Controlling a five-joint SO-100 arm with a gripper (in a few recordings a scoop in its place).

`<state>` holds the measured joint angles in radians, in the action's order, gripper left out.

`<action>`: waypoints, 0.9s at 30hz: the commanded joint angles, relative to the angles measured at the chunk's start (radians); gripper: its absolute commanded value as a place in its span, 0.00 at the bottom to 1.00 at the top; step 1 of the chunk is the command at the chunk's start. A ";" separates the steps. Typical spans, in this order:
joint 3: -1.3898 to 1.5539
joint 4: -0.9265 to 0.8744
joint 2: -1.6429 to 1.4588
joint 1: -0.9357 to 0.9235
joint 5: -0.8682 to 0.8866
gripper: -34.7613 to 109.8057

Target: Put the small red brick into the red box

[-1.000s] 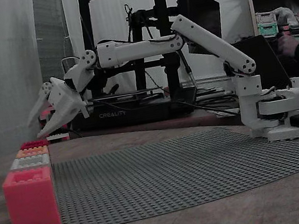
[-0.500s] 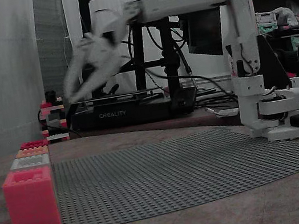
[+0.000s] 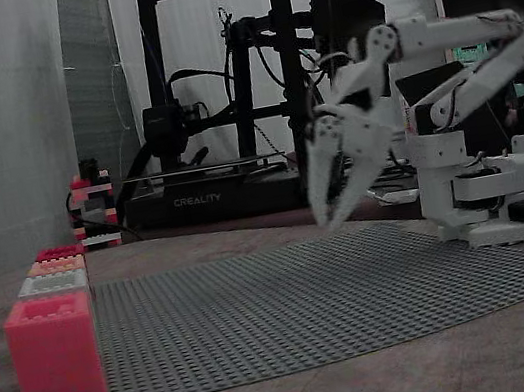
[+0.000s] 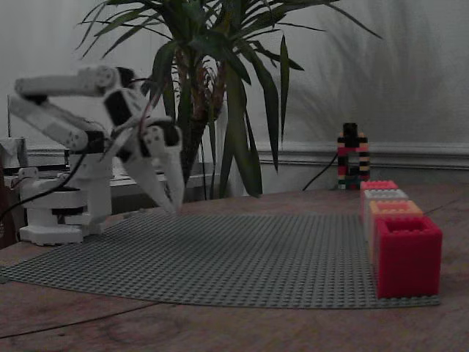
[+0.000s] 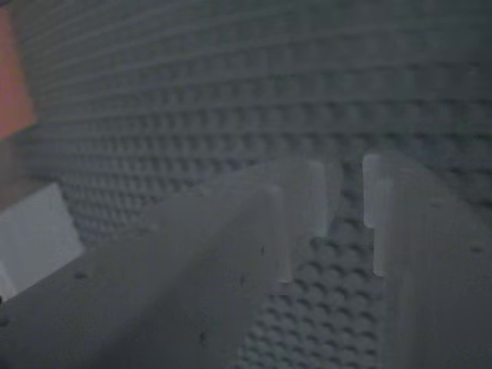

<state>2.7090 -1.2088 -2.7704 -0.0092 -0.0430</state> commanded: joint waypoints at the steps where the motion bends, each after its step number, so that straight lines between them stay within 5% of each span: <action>1: 0.061 -0.064 -0.179 0.002 -0.002 0.24; 10: 0.150 -0.192 -0.437 0.015 0.038 0.24; 27: 0.153 -0.195 -0.449 0.029 0.069 0.24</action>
<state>2.8685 -1.3775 -3.2091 0.0061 0.0015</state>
